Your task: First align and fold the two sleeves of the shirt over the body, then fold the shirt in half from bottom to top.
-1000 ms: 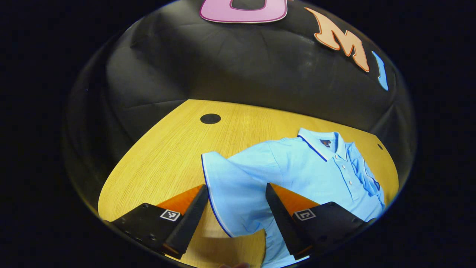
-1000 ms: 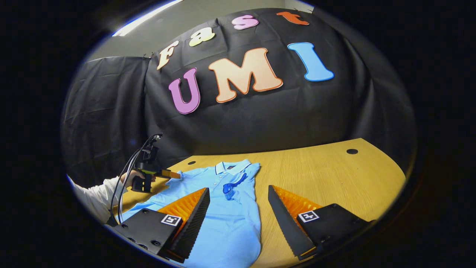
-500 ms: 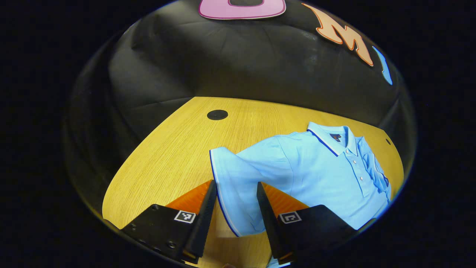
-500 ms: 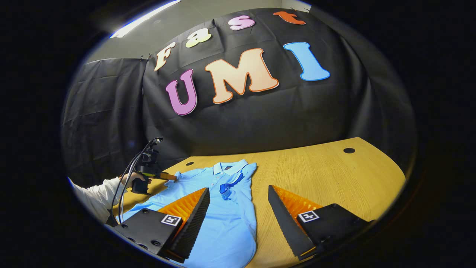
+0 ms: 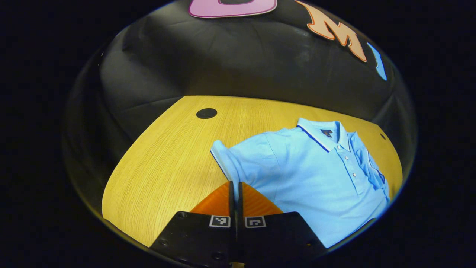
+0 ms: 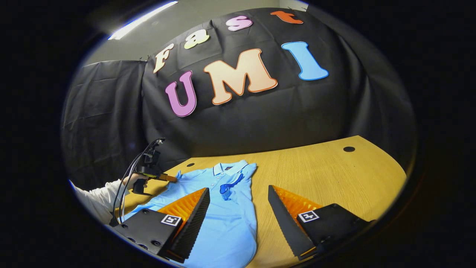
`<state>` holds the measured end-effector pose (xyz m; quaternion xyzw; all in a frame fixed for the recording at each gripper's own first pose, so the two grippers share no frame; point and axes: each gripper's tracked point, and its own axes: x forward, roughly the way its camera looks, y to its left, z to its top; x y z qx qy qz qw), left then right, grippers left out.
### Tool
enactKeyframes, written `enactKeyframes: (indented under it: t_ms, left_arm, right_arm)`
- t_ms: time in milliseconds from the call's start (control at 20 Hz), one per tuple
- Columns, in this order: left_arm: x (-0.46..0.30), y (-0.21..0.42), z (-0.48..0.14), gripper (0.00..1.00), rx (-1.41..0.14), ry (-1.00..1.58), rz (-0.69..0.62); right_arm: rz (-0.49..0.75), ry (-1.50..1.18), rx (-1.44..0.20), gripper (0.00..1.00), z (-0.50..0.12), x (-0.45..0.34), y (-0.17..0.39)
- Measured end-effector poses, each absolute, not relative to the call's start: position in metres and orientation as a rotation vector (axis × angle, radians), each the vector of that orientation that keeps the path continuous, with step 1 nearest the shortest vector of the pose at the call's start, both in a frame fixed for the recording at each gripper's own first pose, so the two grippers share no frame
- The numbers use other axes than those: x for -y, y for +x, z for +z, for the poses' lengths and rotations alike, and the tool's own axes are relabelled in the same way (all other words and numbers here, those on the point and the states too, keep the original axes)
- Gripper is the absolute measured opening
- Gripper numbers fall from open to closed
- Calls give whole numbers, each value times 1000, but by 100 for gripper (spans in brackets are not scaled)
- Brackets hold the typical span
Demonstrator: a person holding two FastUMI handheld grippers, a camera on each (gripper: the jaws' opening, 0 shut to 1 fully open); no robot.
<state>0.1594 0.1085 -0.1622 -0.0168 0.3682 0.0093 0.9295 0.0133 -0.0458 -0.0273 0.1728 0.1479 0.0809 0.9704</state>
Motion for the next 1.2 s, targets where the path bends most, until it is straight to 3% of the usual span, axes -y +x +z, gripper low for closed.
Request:
enactKeyframes:
  t_ms: [300,550,900,1000,1100,1150,1200]
  left_arm:
    - [-65,173,-138,0,-708,-84,-44]
    - [24,194,-87,0,-619,-102,-203]
    - [114,193,-124,0,-715,-75,-356]
    - [133,183,-134,9,-756,-127,-422]
    - [143,171,-130,39,-750,-193,-470]
    - [140,169,-123,64,-722,-203,-480]
    - [134,166,-118,60,-695,-196,-482]
  right_arm:
    - [175,356,-306,98,-29,42,14]
    - [174,354,-313,98,-31,41,12]
    - [191,364,-319,98,-32,35,11]
    - [190,362,-320,98,-34,35,12]
    - [188,356,-327,98,-37,34,12]
    - [192,354,-333,98,-39,32,12]
    - [198,351,-339,98,-41,28,10]
